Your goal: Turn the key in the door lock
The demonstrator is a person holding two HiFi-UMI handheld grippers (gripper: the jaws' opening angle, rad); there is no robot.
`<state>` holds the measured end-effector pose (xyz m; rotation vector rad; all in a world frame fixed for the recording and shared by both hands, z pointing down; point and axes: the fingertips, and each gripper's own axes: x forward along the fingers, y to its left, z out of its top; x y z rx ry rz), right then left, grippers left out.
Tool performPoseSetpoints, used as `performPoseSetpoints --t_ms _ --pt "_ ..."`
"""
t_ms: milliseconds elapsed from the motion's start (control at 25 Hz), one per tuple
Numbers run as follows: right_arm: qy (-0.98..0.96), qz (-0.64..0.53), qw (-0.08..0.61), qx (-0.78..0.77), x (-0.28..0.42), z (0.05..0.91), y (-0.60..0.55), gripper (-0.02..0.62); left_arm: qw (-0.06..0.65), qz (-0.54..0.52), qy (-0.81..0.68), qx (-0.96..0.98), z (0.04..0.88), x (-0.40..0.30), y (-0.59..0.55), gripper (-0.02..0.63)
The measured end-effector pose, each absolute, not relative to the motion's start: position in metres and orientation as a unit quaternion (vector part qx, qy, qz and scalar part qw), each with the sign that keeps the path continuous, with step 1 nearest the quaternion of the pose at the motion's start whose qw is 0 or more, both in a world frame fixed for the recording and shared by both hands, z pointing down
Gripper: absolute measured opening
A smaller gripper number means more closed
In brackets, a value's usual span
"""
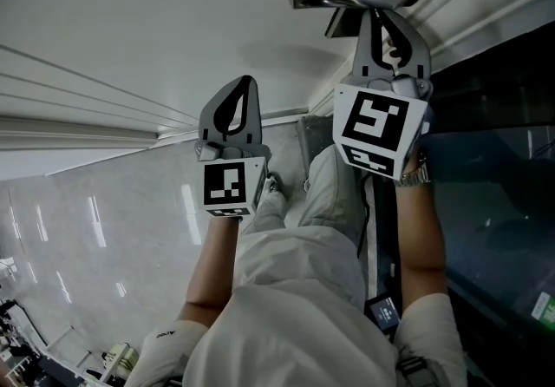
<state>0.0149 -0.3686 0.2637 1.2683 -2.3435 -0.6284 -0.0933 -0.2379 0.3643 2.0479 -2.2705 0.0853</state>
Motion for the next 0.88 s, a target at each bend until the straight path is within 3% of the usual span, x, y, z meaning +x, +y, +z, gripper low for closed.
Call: performPoseSetpoints --t_ms 680,880 --pt "-0.881 0.26 -0.026 0.394 0.028 0.268 -0.38 0.014 0.041 0.023 -0.745 0.665 0.364 -0.094 -0.237 0.008" --pt "-0.862 0.315 -0.074 0.389 0.029 0.267 -0.38 0.015 0.042 0.022 -0.745 0.665 0.363 -0.092 -0.235 0.008"
